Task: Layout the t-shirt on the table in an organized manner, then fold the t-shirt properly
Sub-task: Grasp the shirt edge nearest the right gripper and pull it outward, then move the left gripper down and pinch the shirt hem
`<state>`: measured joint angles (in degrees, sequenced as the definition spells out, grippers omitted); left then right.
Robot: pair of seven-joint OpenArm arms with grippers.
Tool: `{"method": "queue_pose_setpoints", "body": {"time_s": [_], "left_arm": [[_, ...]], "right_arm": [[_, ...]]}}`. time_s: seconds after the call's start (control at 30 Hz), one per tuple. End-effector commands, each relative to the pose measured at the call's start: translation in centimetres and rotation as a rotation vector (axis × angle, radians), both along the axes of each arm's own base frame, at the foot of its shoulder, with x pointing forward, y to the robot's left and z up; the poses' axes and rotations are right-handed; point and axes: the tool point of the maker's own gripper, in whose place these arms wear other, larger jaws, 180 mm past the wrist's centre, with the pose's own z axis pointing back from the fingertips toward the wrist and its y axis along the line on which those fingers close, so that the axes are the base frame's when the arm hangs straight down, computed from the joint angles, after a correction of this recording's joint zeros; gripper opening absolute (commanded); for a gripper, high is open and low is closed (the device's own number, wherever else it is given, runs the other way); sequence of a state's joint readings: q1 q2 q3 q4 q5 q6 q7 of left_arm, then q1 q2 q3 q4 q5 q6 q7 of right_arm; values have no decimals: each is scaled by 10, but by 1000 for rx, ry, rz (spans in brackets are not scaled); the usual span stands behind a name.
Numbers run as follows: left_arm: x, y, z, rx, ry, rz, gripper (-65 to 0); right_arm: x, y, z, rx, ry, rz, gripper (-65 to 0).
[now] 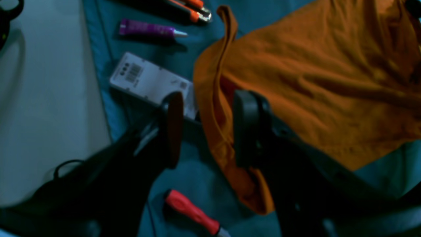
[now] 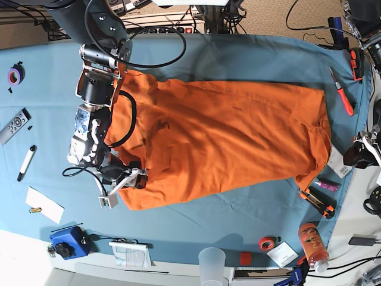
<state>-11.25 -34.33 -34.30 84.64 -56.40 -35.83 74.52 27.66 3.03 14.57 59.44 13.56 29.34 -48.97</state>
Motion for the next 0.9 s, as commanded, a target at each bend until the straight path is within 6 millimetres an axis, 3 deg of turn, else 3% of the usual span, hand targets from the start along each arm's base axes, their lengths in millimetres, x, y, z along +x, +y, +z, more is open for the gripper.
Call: {"method": "queue_pose_setpoints", "body": {"time_s": [0.0, 0.2, 0.37, 0.43, 0.5, 0.63, 0.73, 0.87], "left_arm": [[7, 5, 20, 9, -59, 1, -414], [8, 5, 21, 6, -65, 1, -414], [8, 5, 22, 5, -69, 3, -414], [8, 4, 22, 3, -68, 2, -414], [8, 2, 20, -3, -64, 0, -414], [9, -13, 10, -48, -58, -10, -414], [11, -34, 1, -108, -60, -21, -414], [15, -74, -12, -196, -56, -63, -414]], "right_arm": [[15, -3, 20, 13, -61, -14, -384], [6, 3, -9, 50, 12, -18, -398], [10, 0, -8, 45, -10, -28, -642], [15, -9, -2, 18, -27, -35, -650], [20, -27, 5, -22, -36, -61, -650], [26, -83, 23, -108, -51, -149, -650], [19, -121, 29, -167, -41, -187, -650], [3, -151, 23, -216, 2, -211, -650]]}}
